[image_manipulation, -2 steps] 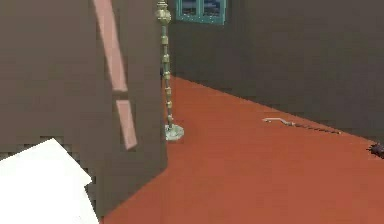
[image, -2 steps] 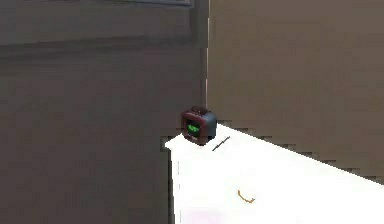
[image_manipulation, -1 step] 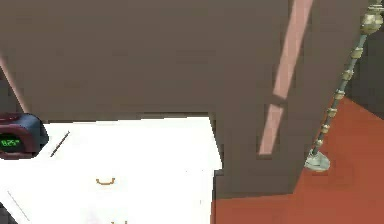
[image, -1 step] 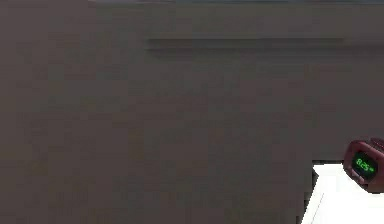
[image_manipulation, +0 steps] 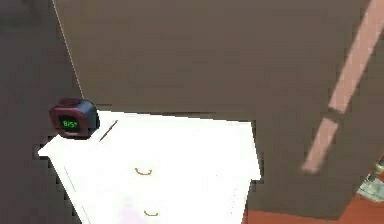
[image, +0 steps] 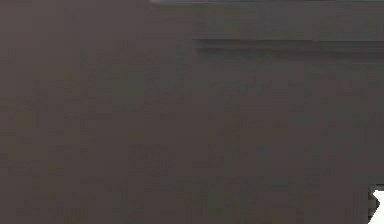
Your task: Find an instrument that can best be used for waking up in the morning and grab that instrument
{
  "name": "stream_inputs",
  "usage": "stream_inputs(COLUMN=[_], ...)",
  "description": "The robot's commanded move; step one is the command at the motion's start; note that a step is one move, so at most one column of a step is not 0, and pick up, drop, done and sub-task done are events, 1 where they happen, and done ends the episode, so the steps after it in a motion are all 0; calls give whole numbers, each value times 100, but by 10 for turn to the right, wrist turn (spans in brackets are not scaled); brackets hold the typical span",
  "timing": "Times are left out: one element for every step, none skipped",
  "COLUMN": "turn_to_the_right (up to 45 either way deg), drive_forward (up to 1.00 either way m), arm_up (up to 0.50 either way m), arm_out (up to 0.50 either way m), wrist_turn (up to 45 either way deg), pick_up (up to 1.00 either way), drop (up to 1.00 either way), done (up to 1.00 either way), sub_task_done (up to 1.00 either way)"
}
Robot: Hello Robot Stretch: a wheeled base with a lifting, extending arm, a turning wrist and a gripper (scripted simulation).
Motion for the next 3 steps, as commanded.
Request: stream_inputs(turn_to_the_right=[0,-240,450], drive_forward=[5,0,0], arm_up=[0,0,0], arm_out=[0,0,0], wrist_turn=[0,0,0], pick_up=[0,0,0], drop=[0,0,0], done=[0,0,0], sub_task_done=[0,0,0])
